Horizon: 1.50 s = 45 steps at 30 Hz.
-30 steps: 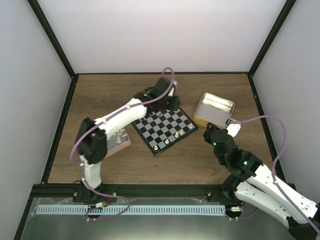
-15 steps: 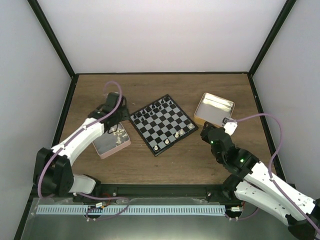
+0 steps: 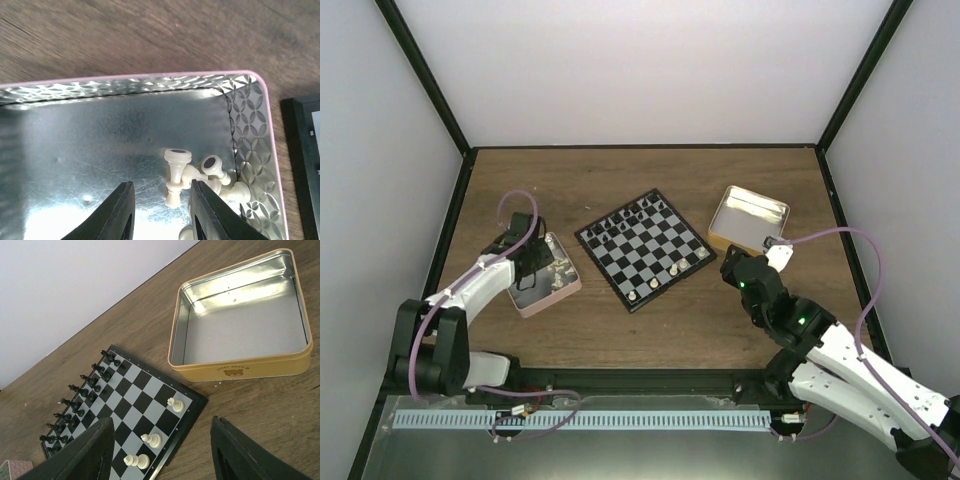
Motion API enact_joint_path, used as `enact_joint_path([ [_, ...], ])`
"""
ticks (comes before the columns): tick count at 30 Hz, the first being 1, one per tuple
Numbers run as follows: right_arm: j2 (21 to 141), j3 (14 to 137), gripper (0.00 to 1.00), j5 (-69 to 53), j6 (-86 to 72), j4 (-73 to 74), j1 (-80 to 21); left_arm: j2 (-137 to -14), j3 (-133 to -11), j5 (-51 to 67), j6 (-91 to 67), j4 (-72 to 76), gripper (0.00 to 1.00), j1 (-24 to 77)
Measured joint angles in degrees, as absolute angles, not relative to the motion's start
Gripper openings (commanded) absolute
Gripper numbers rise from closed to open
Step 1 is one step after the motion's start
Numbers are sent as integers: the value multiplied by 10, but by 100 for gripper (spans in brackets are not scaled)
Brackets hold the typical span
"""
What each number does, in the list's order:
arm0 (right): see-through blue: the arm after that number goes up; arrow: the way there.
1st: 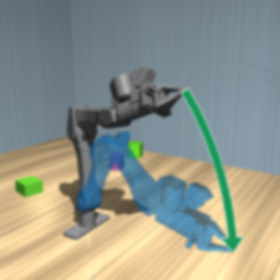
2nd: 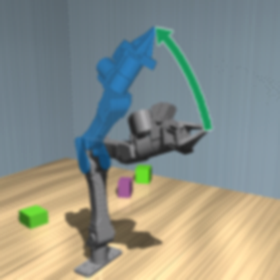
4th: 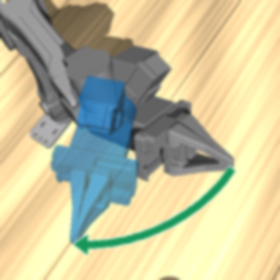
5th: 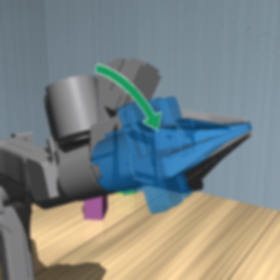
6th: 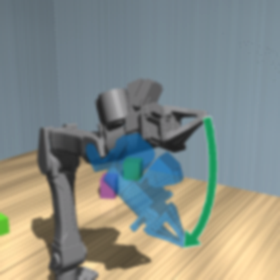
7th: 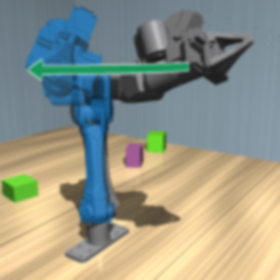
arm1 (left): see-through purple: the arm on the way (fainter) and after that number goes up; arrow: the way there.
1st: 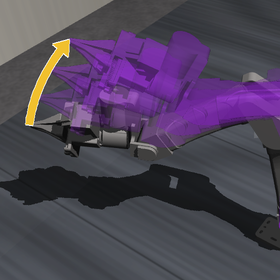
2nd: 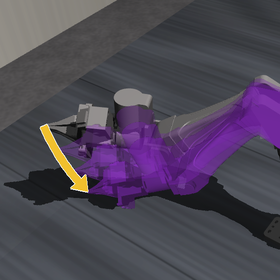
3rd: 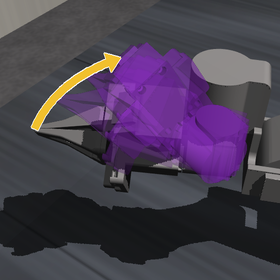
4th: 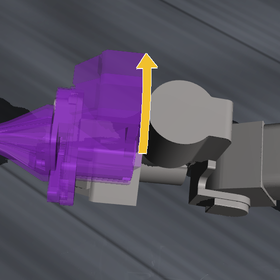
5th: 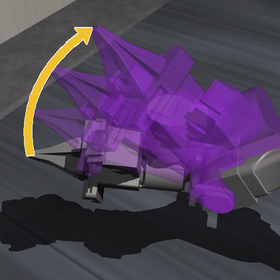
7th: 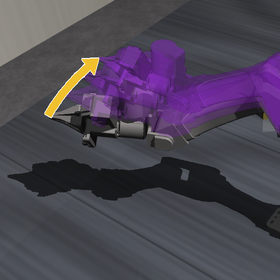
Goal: Set up the chess pieces on the board
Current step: Pick up the chess piece from the storage box.
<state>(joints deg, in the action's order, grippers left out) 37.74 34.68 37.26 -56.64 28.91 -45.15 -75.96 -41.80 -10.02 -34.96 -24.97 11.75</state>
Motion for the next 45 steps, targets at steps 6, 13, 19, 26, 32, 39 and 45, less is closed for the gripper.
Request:
enact_joint_path([
  [6,377,347,54,372,-567,289,-451,-804,-411,-66,-342,-216,35,111],
  [13,378,347,54,371,-567,289,-451,-851,-411,-48,-335,-189,26,109],
  [19,378,347,54,371,-566,289,-451,-862,-411,-63,-328,-175,25,109],
  [26,384,347,54,371,-566,288,-451,-881,-413,-73,-326,-157,26,109],
  [32,386,347,54,370,-564,284,-451,-886,-415,-78,-324,-150,18,108],
  [39,386,347,54,365,-564,279,-451,-888,-415,-83,-325,-144,14,106],
  [45,387,346,54,356,-555,269,-451,-849,-414,-73,-334,-158,15,105],
])
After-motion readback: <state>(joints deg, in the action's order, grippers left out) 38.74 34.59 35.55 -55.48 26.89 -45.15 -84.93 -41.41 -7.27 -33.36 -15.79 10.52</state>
